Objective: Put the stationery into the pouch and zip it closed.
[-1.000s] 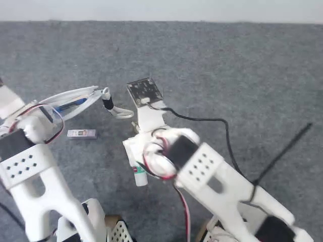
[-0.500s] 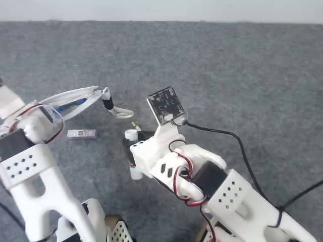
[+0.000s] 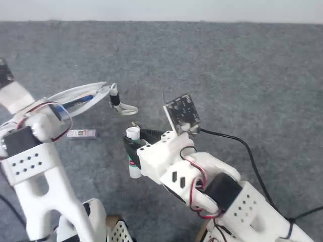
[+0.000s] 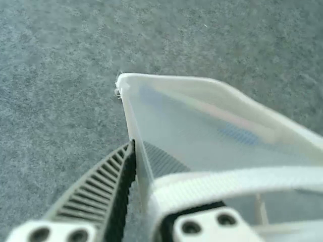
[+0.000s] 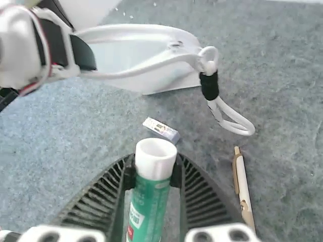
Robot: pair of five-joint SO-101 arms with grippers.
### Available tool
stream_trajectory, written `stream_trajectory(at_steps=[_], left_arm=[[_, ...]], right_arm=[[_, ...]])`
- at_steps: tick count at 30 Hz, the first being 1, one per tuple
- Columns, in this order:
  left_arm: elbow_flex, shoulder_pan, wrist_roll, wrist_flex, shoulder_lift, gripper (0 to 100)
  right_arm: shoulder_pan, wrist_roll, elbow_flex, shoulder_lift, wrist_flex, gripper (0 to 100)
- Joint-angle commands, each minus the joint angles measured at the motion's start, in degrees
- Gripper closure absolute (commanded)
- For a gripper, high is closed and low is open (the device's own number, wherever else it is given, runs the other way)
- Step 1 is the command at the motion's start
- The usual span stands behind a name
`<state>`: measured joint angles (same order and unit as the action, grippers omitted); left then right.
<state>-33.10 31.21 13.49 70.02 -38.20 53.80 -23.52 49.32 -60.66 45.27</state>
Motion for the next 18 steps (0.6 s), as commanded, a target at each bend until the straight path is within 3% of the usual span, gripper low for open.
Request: stream_trajectory(at_steps=[1,7,18], left_arm=[[1.8,-3.52,-2.46,1.14,-0.7,99],[1.71,-5.27,-2.64,1.14,-0.7,99],[1.71,-5.89,-3.08,1.14,-0.7,99]], right_arm=[[0.31,1.05,-0.09,-5.41,-1.27,99.3],[0.4,5.98,2.73,-12.35,-2.77,99.3],[0.48,17.14,20.04,-26.15,-27.74,99.3]])
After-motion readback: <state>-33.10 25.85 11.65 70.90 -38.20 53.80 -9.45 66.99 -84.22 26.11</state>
